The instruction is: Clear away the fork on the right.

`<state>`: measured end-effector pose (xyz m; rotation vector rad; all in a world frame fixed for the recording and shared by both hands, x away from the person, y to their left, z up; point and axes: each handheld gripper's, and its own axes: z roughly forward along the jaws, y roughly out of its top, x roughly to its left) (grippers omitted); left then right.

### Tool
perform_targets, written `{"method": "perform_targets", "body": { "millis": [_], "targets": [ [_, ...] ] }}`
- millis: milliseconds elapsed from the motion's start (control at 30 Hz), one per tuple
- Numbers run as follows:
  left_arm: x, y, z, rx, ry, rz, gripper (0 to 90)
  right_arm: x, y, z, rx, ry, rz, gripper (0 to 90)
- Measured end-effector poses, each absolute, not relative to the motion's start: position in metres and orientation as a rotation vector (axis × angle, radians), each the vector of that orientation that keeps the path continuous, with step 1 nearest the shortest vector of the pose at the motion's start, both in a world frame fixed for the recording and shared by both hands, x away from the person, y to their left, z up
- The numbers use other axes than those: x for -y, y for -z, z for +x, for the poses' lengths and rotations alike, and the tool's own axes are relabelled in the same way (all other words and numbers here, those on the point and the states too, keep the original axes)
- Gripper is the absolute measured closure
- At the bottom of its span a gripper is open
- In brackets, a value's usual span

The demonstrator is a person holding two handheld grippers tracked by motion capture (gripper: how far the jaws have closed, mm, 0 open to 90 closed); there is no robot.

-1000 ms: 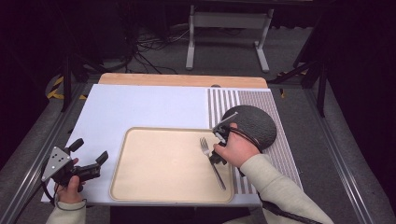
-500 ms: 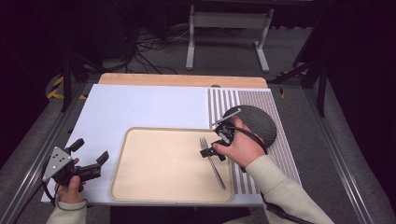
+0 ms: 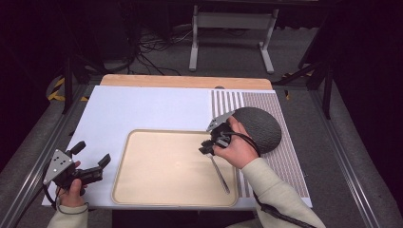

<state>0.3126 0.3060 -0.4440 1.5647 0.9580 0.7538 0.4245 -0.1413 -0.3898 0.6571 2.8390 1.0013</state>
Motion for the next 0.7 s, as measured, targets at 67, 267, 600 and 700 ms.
{"method": "perform_targets", "body": {
  "millis": [67, 267, 600, 700],
  "targets": [
    [-0.306, 0.444, 0.312, -0.956, -0.754, 1.565, 1.0, 0.139, 0.392, 0.426, -2.847, -0.981, 0.604, 88.9],
    [-0.306, 0.444, 0.312, -0.960, -0.753, 1.564, 1.0, 0.134, 0.402, 0.432, -2.841, -0.961, 0.537, 90.0],
    [-0.306, 0.444, 0.312, -0.957, -0.753, 1.565, 1.0, 0.134, 0.417, 0.441, -2.818, -0.933, 0.524, 90.0],
    [-0.306, 0.444, 0.312, -0.961, -0.752, 1.563, 1.0, 0.133, 0.421, 0.443, -2.816, -0.923, 0.521, 90.0]
  ]
}}
